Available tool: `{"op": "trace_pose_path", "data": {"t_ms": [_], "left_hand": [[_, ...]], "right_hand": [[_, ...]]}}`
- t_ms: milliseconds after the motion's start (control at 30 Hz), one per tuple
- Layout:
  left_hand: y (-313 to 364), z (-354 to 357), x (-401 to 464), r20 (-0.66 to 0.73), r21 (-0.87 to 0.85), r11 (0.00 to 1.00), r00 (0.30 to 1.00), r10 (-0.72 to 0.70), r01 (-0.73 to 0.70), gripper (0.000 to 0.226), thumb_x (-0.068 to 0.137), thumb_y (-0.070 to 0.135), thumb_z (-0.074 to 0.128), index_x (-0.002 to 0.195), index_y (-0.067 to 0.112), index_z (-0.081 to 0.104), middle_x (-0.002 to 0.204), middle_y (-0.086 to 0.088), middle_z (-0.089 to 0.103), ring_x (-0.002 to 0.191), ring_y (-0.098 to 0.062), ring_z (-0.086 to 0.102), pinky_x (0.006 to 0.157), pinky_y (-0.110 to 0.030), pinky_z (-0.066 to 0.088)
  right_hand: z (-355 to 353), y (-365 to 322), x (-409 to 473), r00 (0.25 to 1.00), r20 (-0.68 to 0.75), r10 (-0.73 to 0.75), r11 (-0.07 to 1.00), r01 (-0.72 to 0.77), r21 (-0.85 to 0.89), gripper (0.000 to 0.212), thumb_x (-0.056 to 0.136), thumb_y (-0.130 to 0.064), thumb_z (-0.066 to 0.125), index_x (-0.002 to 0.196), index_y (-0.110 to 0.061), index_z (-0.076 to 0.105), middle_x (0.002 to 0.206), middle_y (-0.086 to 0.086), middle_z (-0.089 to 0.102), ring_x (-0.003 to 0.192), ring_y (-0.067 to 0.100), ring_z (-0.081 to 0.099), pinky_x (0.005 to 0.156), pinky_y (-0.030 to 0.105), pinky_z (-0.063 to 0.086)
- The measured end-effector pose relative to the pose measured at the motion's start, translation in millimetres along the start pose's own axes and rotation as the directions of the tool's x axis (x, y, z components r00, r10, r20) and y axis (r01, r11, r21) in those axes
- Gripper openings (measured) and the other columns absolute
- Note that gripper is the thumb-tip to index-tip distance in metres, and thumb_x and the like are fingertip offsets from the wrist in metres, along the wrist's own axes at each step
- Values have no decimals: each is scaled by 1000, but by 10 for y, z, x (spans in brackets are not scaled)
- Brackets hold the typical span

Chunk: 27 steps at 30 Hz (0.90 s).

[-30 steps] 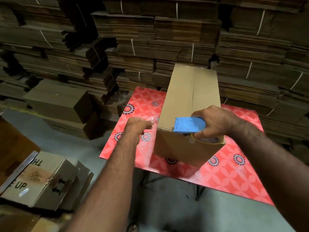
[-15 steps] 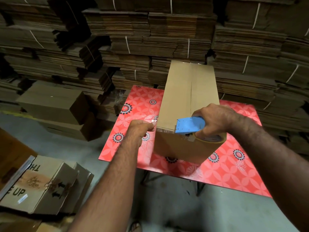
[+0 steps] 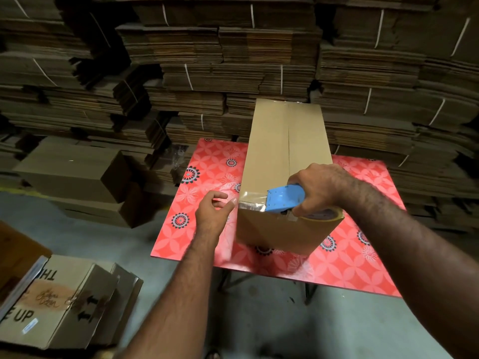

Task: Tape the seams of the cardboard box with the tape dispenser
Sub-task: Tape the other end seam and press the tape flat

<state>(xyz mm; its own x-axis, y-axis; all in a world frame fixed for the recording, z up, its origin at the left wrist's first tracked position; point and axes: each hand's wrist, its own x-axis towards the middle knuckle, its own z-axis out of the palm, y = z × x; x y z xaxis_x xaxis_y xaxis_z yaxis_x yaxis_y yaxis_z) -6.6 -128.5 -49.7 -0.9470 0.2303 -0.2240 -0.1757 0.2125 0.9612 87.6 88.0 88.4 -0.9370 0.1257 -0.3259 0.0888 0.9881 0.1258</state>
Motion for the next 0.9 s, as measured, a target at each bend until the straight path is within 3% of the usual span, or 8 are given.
{"op": "trace_pose_path", "data": {"t_ms": [100, 200, 433, 567, 667, 767, 900], "left_hand": [[60, -10, 8, 64, -27, 988, 986, 155, -154, 16, 80, 3, 73, 82, 18, 71, 75, 3, 67, 71, -16, 63, 69, -39, 58], [94, -69, 36, 191, 40, 961, 946, 261, -273, 19, 81, -6, 68, 84, 11, 72, 79, -3, 72, 73, -16, 67, 72, -33, 60], [126, -163, 135, 379, 241, 838, 842, 384, -490, 26, 73, -2, 79, 86, 15, 64, 77, 1, 70, 70, -10, 67, 68, -18, 54], [145, -163, 219, 429, 379, 724, 803, 414, -576, 32, 72, 10, 84, 85, 20, 57, 71, 8, 67, 65, -11, 65, 65, -25, 54], [211, -174, 266, 517, 402, 655, 749, 413, -639, 35, 73, 7, 82, 88, 22, 55, 73, 10, 66, 67, -9, 65, 67, -30, 56], [284, -235, 315, 571, 361, 667, 720, 395, -652, 31, 79, -1, 69, 90, 26, 57, 77, 5, 69, 70, -9, 67, 68, -27, 57], [351, -222, 352, 591, 272, 739, 713, 377, -616, 7, 91, 20, 66, 84, 20, 63, 75, 0, 70, 66, -16, 69, 65, -32, 57]], "right_hand": [[9, -6, -12, 1000, -8, 9, 1000, -9, -4, 62, 63, -68, 67, 115, -35, 60, 85, -15, 60, 81, 13, 60, 63, 30, 51], [12, -12, -18, 1000, -12, 23, 1000, -24, -6, 62, 62, -69, 66, 114, -35, 60, 85, -15, 60, 81, 13, 60, 63, 30, 51], [25, -34, -34, 999, -30, 36, 999, -35, 1, 63, 64, -69, 67, 116, -35, 59, 87, -15, 59, 82, 13, 59, 61, 28, 47], [29, -43, -48, 998, -41, 48, 999, -49, -9, 62, 65, -68, 67, 117, -36, 58, 86, -14, 58, 82, 14, 58, 59, 27, 42], [23, -44, -64, 998, -37, 58, 998, -58, -7, 61, 66, -66, 67, 118, -35, 58, 86, -14, 58, 82, 14, 58, 59, 28, 44], [21, -43, -69, 998, -23, 63, 998, -63, -2, 62, 66, -67, 67, 118, -35, 58, 88, -14, 59, 83, 14, 59, 64, 30, 50], [12, -59, -80, 997, -16, 73, 997, -72, 7, 60, 66, -67, 67, 117, -36, 57, 89, -14, 59, 83, 14, 58, 64, 29, 48]]}}
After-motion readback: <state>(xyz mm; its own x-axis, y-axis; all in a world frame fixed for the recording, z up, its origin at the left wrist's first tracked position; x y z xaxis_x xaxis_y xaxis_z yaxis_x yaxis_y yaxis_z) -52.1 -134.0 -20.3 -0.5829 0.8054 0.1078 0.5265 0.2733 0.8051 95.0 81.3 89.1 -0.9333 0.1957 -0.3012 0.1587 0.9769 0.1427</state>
